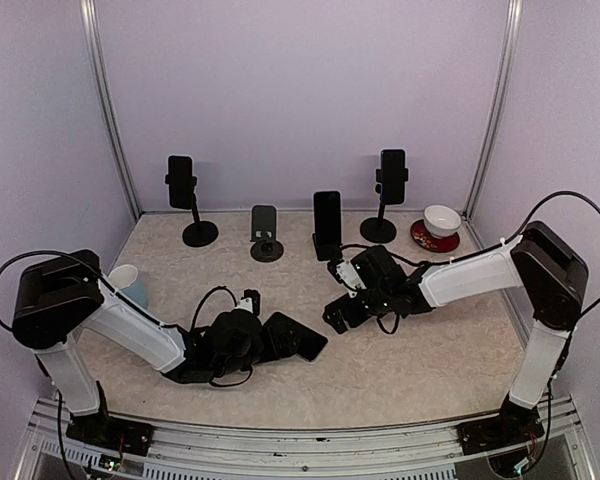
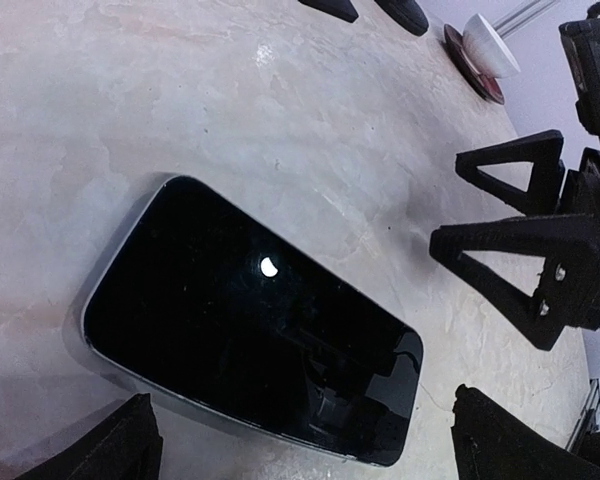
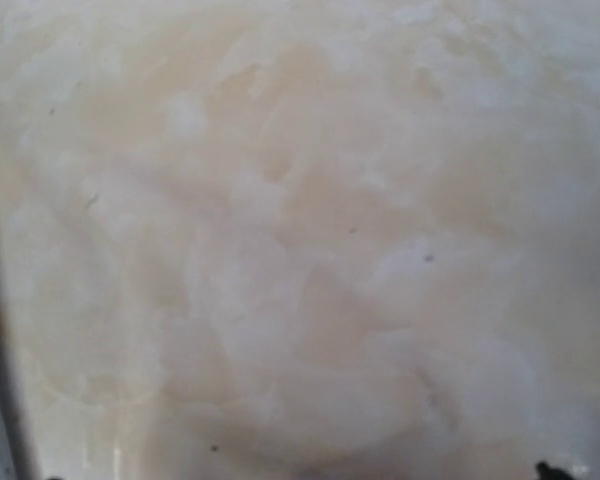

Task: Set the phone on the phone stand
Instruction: Adjust the phone at the center of the board.

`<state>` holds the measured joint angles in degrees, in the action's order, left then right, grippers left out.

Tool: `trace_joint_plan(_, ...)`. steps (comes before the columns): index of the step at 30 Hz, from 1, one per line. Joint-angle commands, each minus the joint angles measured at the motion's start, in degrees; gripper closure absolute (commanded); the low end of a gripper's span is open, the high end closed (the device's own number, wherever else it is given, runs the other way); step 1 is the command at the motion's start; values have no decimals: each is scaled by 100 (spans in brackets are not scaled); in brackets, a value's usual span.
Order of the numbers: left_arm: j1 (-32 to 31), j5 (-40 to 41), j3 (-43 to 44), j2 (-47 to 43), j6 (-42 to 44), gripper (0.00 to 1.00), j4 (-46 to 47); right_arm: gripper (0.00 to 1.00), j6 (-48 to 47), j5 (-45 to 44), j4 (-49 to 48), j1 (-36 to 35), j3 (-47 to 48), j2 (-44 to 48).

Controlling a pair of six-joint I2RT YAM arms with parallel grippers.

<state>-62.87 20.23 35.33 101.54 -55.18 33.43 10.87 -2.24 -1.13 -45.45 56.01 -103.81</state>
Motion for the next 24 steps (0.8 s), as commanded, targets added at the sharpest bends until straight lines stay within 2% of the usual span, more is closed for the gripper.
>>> trace_joint_plan(1,162,-242,107,216,-23,1,319,0,-166,-86,150,-141,174,-195)
trace_joint_plan(8,289,-394,258,482,120,1,476,0,-299,13,302,-250,316,-361)
trace_joint_plan(17,675,-510,329,400,343,1,463,0,-513,139,731,-525,705,-748)
trace_joint_plan(24,690,-613,431,462,432,1,407,0,-628,480,749,-649,787,-799)
